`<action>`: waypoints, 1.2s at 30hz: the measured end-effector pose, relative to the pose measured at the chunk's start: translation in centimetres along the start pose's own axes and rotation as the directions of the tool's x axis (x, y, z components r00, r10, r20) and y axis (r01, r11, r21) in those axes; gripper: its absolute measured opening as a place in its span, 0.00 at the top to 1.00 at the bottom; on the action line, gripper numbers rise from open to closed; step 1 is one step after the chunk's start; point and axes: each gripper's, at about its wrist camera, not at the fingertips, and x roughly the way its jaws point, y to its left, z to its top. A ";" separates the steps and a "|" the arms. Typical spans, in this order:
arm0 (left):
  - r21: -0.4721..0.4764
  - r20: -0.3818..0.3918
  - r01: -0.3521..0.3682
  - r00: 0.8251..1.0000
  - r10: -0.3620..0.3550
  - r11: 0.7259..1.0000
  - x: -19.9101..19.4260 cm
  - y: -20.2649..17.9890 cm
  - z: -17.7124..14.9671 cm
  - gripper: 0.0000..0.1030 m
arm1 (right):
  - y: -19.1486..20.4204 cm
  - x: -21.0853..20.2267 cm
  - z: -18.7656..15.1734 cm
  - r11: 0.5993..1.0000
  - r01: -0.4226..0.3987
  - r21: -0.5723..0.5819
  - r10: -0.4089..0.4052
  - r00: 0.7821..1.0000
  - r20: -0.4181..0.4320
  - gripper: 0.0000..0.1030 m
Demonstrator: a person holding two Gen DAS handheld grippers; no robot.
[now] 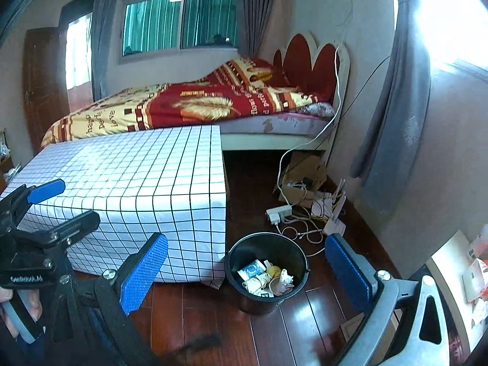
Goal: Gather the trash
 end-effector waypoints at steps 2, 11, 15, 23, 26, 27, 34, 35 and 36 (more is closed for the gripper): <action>0.005 0.002 -0.005 1.000 0.005 1.000 -0.2 0.2 0.2 0.00 | -0.4 -0.9 -0.1 1.000 0.004 0.017 -0.004 1.000 0.023 0.00; 0.021 0.012 0.008 1.000 -0.008 1.000 -0.6 -0.4 0.2 0.00 | -0.7 -1.4 0.5 0.999 0.028 0.023 -0.029 0.999 0.043 0.00; 0.027 0.007 0.018 1.000 -0.019 0.999 -0.6 -0.6 0.0 0.00 | -0.7 -1.4 0.5 0.999 0.035 0.020 -0.036 0.999 0.041 0.00; 0.039 0.006 0.029 1.000 -0.029 0.999 -0.6 -0.8 0.2 0.00 | -1.0 -1.4 0.3 0.999 0.037 0.021 -0.038 0.999 0.035 0.00; 0.046 -0.004 0.033 0.999 -0.033 0.998 -0.5 -1.0 0.1 0.00 | -1.0 -1.4 0.4 0.999 0.036 0.025 -0.036 0.999 0.038 0.00; 0.047 -0.005 0.034 0.999 -0.034 0.998 -0.5 -1.1 0.1 0.00 | -1.0 -1.4 0.4 0.999 0.036 0.026 -0.037 0.999 0.040 0.00; 0.050 -0.007 0.035 0.999 -0.035 0.998 -0.5 -1.3 0.1 0.00 | -1.2 -1.6 0.2 0.999 0.041 0.029 -0.042 0.998 0.046 0.00; 0.050 -0.007 0.036 0.999 -0.036 0.998 -0.6 -1.3 0.1 0.00 | -1.2 -1.7 0.2 0.999 0.041 0.029 -0.042 0.998 0.044 0.00; 0.051 -0.007 0.035 0.999 -0.034 0.998 -0.6 -1.3 0.2 0.00 | -1.3 -1.7 0.2 0.999 0.042 0.030 -0.043 0.998 0.043 0.00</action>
